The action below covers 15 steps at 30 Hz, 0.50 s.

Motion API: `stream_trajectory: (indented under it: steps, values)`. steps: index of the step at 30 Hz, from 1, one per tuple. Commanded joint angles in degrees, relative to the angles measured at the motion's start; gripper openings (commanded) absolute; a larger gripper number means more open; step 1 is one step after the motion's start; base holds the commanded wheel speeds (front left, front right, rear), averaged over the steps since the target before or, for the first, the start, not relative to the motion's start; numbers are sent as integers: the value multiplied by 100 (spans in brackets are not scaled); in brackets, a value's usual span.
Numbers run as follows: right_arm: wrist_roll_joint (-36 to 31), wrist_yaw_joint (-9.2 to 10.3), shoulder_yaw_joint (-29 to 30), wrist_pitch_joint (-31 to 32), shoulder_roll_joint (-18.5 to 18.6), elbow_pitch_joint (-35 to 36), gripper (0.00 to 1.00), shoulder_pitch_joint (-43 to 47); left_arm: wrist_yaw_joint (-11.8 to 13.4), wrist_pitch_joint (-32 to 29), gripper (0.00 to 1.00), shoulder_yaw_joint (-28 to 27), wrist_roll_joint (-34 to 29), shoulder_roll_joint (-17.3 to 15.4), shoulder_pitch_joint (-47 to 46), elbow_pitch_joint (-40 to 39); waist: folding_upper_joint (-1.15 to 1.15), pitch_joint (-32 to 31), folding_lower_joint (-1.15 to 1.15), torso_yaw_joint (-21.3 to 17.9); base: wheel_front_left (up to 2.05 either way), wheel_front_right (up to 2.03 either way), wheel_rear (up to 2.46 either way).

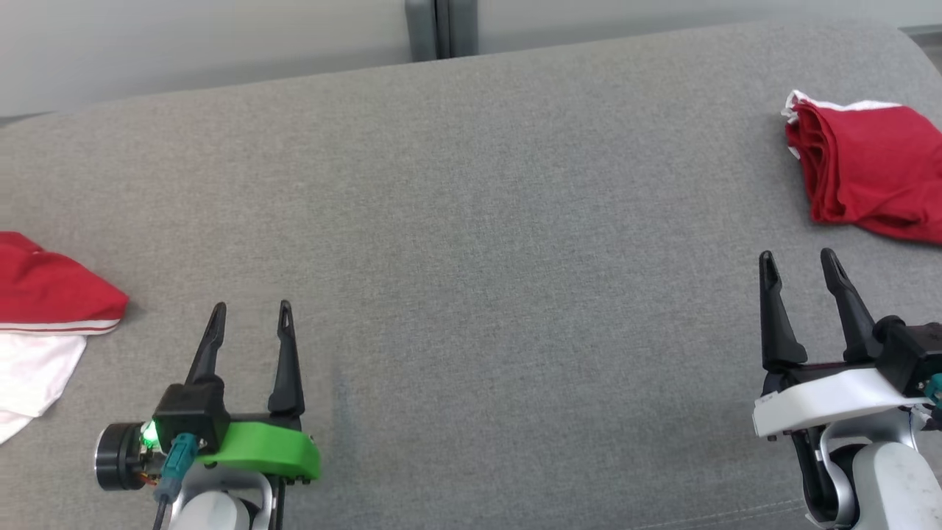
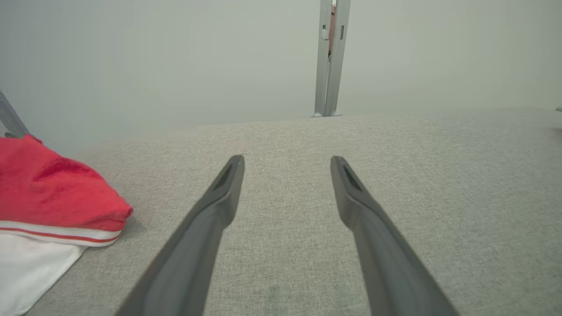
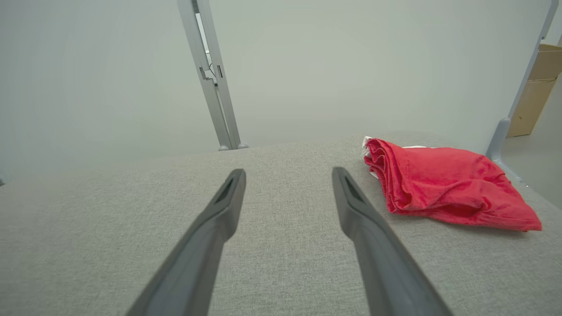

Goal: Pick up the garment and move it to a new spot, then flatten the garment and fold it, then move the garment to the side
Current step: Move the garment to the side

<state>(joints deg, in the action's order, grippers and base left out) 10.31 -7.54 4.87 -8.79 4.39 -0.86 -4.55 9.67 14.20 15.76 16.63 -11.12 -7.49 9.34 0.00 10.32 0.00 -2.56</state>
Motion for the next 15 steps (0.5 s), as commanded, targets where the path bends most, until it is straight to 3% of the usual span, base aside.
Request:
stream_trajectory:
  steps: [1, 15]
  values:
    - [-24, 10, -14, 53, 2, 80, 100, 134, 10, 33, 100, -28, 34, -45, 147, -15, 0, -313, 0, 238, 0, 0, 0]
    - [-115, 10, -232, 423, -71, 485, 100, 774, -20, 47, 100, 47, 105, -152, 606, 88, 0, -827, 0, 219, 0, 0, 0]
